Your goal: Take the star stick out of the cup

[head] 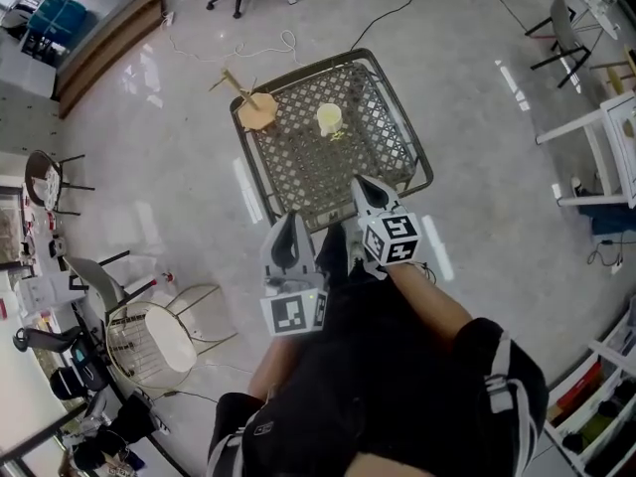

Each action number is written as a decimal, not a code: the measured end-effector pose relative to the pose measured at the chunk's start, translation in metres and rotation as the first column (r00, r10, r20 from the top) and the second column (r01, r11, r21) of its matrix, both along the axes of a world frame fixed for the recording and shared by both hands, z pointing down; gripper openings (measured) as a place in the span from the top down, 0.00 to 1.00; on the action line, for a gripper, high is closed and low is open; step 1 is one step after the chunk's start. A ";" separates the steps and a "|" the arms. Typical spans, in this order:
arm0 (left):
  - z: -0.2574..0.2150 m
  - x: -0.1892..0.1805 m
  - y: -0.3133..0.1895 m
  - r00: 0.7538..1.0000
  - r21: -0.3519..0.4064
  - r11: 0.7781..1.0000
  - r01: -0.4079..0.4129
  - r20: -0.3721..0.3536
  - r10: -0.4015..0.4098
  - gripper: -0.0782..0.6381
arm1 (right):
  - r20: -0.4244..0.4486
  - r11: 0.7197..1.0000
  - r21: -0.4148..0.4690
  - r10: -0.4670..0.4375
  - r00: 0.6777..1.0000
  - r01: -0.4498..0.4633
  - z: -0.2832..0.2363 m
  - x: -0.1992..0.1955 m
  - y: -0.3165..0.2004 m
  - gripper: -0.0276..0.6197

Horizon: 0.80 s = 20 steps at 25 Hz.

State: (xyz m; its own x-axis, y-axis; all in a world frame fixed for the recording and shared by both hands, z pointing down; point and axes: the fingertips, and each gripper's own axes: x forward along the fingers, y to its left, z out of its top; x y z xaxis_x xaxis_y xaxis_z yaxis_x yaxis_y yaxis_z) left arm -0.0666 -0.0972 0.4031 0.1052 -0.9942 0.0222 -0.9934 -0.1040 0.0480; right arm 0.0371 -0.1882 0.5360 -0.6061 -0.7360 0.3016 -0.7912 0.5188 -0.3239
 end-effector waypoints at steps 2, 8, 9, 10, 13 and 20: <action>-0.002 -0.002 -0.016 1.000 0.003 1.000 -0.003 -0.014 0.003 0.87 | 0.004 1.000 -0.028 0.012 1.000 -0.012 0.008 -0.002 -0.016 0.94; 0.008 -0.021 -0.063 1.000 -0.024 0.999 -0.024 -0.019 0.023 0.87 | -0.010 0.988 -0.147 0.038 0.999 -0.039 0.049 -0.020 -0.060 0.94; 0.008 -0.024 -0.071 0.999 -0.026 0.999 -0.028 -0.020 0.028 0.87 | -0.012 0.984 -0.174 0.042 0.999 -0.043 0.058 -0.023 -0.066 0.94; 0.009 -0.027 -0.080 0.999 -0.029 0.999 -0.032 -0.022 0.031 0.87 | -0.015 0.978 -0.202 0.048 0.999 -0.050 0.068 -0.024 -0.073 0.94; 0.015 -0.030 -0.104 0.999 -0.046 0.998 -0.039 -0.031 0.037 0.87 | -0.016 0.955 -0.287 0.074 0.997 -0.075 0.097 -0.023 -0.090 0.94; 0.033 -0.041 -0.142 0.997 -0.103 0.993 -0.054 -0.052 0.049 0.87 | 0.026 0.876 -0.465 0.155 0.988 -0.125 0.149 -0.024 -0.125 0.84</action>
State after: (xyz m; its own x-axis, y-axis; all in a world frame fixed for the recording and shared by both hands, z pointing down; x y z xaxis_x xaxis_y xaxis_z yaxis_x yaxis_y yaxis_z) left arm -0.1077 -0.2392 0.4362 0.1600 -0.9799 0.1193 -0.9830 -0.1470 0.1103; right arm 0.0136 -0.3130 0.6855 -0.5348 -0.6016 0.5934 -0.8157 0.1843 -0.5483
